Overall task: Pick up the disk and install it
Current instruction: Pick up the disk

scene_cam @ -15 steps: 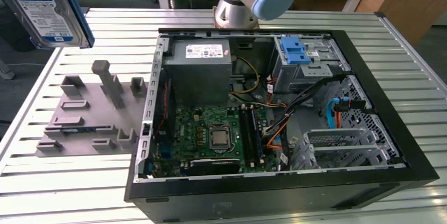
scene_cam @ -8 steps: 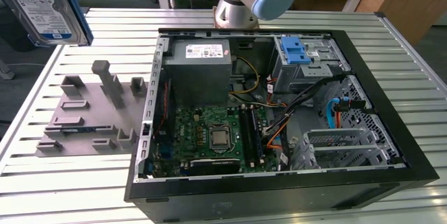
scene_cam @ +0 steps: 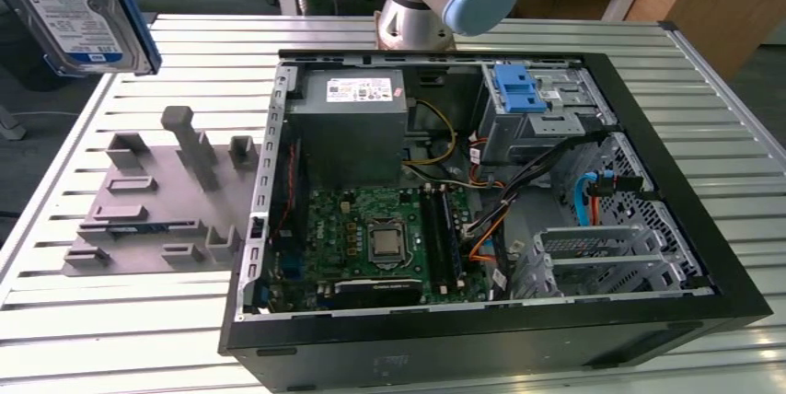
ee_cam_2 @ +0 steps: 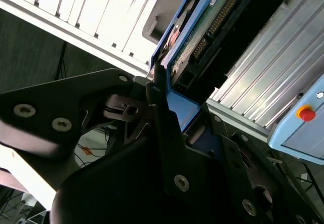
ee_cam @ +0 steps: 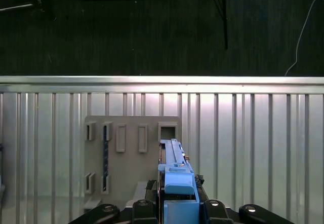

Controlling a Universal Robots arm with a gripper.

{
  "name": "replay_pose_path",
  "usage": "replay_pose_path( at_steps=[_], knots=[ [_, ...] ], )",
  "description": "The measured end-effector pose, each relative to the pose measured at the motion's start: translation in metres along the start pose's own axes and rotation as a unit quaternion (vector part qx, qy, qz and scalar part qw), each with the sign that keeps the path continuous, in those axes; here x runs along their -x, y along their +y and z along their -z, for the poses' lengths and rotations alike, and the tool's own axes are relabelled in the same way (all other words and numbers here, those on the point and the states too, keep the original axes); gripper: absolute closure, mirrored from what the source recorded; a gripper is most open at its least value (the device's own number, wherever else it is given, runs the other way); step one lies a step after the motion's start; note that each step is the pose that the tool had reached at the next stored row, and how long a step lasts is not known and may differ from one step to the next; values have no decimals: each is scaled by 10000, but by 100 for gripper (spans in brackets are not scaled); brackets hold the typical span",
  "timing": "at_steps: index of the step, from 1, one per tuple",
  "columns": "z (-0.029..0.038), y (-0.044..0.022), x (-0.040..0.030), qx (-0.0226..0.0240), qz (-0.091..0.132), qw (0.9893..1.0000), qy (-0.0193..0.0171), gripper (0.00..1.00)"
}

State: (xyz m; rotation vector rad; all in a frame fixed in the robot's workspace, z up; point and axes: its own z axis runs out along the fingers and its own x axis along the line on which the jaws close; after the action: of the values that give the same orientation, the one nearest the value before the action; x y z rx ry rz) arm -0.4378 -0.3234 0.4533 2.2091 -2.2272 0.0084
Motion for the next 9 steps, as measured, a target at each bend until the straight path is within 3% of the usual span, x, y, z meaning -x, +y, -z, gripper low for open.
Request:
replay_pose_path(
  at_steps=[9],
  knots=[
    [97, 0, -1, 0, 0, 10000, 0, 64]
  ],
)
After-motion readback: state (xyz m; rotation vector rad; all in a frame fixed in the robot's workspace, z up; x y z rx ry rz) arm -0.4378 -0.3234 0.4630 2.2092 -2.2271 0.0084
